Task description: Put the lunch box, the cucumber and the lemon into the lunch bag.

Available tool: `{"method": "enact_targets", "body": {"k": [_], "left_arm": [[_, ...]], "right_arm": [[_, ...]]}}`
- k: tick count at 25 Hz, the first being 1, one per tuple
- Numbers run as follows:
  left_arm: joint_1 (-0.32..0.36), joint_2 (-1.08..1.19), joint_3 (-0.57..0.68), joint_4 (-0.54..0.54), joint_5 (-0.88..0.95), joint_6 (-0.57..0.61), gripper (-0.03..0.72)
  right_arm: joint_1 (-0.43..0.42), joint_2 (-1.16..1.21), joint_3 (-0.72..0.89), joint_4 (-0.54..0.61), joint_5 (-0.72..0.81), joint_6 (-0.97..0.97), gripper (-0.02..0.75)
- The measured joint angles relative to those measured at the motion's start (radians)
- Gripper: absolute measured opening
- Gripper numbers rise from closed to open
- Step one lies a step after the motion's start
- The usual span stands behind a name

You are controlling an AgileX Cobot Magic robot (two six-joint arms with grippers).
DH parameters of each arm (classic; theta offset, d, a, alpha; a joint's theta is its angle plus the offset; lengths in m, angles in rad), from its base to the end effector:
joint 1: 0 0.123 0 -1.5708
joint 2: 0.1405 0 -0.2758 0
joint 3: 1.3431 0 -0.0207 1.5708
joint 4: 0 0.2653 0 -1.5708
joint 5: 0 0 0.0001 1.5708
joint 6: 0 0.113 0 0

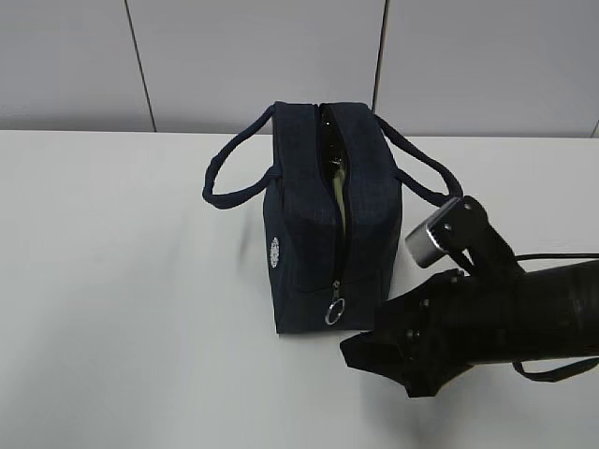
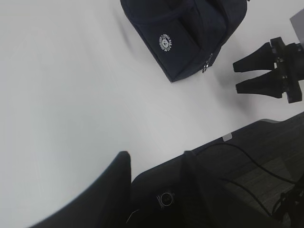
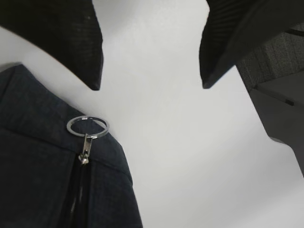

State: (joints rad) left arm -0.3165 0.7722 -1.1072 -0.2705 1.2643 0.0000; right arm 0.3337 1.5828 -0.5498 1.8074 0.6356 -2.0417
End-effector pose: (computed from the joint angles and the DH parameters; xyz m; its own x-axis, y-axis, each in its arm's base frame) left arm 0.1226 -0.0704 0.3880 -0.7384 0.1570 -0.6559 0.4040 0.8817 -0.2438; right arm 0.2430 0.1534 0.1281 -0.5327 -0.3392 -0.7754 -0.7648 0.5853 0.2693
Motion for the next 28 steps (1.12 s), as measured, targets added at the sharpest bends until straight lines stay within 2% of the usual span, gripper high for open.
{"method": "enact_targets", "body": {"k": [14, 28], "left_arm": [[0.0, 0.0, 0.0, 0.0, 0.0, 0.0, 0.237], [0.0, 0.0, 0.0, 0.0, 0.0, 0.0, 0.237]], "right_arm": [[0.0, 0.23, -0.139, 0.002, 0.052, 0.019, 0.475], [0.0, 0.26, -0.203, 0.002, 0.004, 0.046, 0.475]]}}
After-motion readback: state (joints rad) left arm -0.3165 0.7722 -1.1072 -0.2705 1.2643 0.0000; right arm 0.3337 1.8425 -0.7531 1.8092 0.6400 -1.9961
